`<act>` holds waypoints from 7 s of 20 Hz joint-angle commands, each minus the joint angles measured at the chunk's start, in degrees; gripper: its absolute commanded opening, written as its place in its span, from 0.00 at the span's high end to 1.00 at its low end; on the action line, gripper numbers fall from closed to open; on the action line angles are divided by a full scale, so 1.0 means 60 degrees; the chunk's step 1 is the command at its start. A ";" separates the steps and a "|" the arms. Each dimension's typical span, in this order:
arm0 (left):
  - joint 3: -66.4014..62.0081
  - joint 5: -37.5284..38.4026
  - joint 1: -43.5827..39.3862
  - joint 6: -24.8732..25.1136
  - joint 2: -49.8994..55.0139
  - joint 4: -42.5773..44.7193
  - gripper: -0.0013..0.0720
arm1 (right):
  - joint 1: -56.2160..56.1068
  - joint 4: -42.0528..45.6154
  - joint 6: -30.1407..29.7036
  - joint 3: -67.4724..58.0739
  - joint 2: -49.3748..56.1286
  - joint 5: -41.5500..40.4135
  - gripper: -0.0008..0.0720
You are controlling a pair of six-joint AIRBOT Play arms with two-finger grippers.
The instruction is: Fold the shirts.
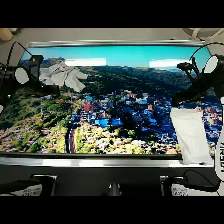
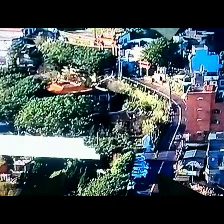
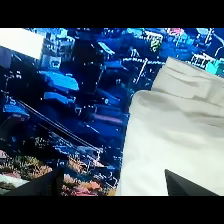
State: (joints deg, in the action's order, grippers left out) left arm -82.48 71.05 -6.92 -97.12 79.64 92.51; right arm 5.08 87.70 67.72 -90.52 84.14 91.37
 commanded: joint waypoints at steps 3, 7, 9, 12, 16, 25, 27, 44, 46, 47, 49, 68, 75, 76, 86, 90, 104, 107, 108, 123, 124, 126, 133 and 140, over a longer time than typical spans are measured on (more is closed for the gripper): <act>0.0004 0.0000 0.0000 0.0004 0.0000 0.0000 0.05 | 0.0000 0.0000 0.0000 -0.0011 0.0004 0.0004 0.04; 0.0004 -0.0004 0.0000 0.0004 0.0000 0.0000 0.05 | 0.0000 0.0000 0.0000 -0.0011 0.0007 0.0004 0.04; 0.0004 0.0000 0.0000 0.0004 0.0000 0.0000 0.05 | 0.0000 0.0000 0.0000 -0.0011 0.0004 0.0004 0.04; 0.0004 0.0000 0.0000 0.0004 0.0000 0.0004 0.05 | 0.0000 -0.0004 0.0055 -0.0011 0.0007 -0.0007 0.04; 0.0044 -0.1093 -0.0015 0.0004 0.0022 0.0000 0.05 | 0.0000 -0.0004 0.0248 -0.0011 0.0007 -0.0681 0.04; 0.0044 -0.5056 -0.0011 0.0000 0.0197 -0.0069 0.05 | 0.0000 -0.0004 0.0255 -0.0011 0.0015 -0.3872 0.04; 0.0044 -0.6084 -0.0011 -0.0007 0.0342 -0.0073 0.05 | 0.0000 -0.0004 0.0255 -0.0011 0.0015 -0.4266 0.04; -0.5370 -0.3996 0.2958 -0.2131 0.7082 -0.4116 0.06 | 0.0000 -0.1333 0.0033 -0.0007 0.0295 -0.3799 0.04; -0.5373 -0.4342 0.2827 -0.2135 0.7249 -0.4175 0.06 | 0.0000 -0.1337 0.0029 -0.0011 0.0295 -0.3945 0.04; -0.5373 -0.4608 0.2779 -0.2142 0.7322 -0.4182 0.06 | 0.0000 -0.1337 0.0029 -0.0011 0.0291 -0.4011 0.04; -0.5370 -0.5293 0.2688 -0.2193 0.7395 -0.4178 0.11 | 0.0000 -0.1337 0.0029 -0.0011 0.0291 -0.4069 0.04; -0.4892 -0.1617 -0.1752 0.4182 -0.1406 -0.6492 0.95 | 0.0000 0.0073 -0.0787 -0.2062 -0.5523 -0.2379 0.05; -0.0594 -0.2918 -0.5923 0.4054 0.0699 -0.6495 0.95 | 0.0000 0.0113 -0.0787 -0.2055 -0.5497 0.0594 0.06; -0.0532 -0.3078 -0.6266 0.3501 0.1264 -0.6495 0.93 | 0.0000 0.0109 -0.0787 -0.2055 -0.5308 0.0623 0.06; -0.0127 0.2288 -0.0630 0.1923 0.0248 -0.3002 0.05 | 0.0000 -0.2313 -0.1355 0.1479 -0.2616 0.0525 0.06; 0.3523 0.1180 0.1122 0.1945 -0.0736 -0.3891 0.05 | 0.0000 -0.3636 -0.1956 0.4386 -0.2291 -0.0674 0.06; 0.5340 -0.2641 -0.0229 0.1967 0.0251 -0.5679 0.30 | 0.0000 -0.5300 -0.2524 0.8918 -0.2226 -0.3450 0.04; 0.5340 -0.2783 -0.0222 0.1577 0.0273 -0.5679 0.67 | 0.0000 -0.5533 -0.2506 0.9428 -0.2226 -0.4065 0.04; 0.5340 -0.2769 -0.0226 0.1577 0.0273 -0.5679 0.82 | 0.0000 -0.5599 -0.2492 0.9555 -0.2226 -0.4167 0.04; 0.2255 -0.3646 -0.0229 0.2871 -0.3428 -0.5679 0.96 | 0.0000 -0.5778 -0.3810 0.6262 -0.3938 -0.2783 0.97; 0.1384 -0.4306 -0.0229 0.2871 -0.4065 -0.5679 0.96 | 0.0000 -0.5129 -0.3832 0.4685 -0.4739 -0.2557 0.97; -0.0514 -0.5825 -0.0229 0.2871 -0.5184 -0.5679 0.96 | 0.0000 -0.3974 -0.3792 0.1668 -0.6000 -0.2809 0.97; -0.3027 -0.7417 -0.0226 0.2874 -0.7140 -0.5384 0.96 | 0.0000 -0.2747 -0.2390 -0.2320 -0.8178 -0.4441 0.97; -0.3009 -0.6339 -0.0222 0.2834 -0.6444 -0.3497 0.96 | 0.0000 -0.1752 -0.1861 -0.2313 -0.7067 -0.1574 0.96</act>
State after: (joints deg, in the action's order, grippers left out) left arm -100.16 29.47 -8.25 -79.96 39.35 67.61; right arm 5.08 75.37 54.72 -103.77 39.24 73.80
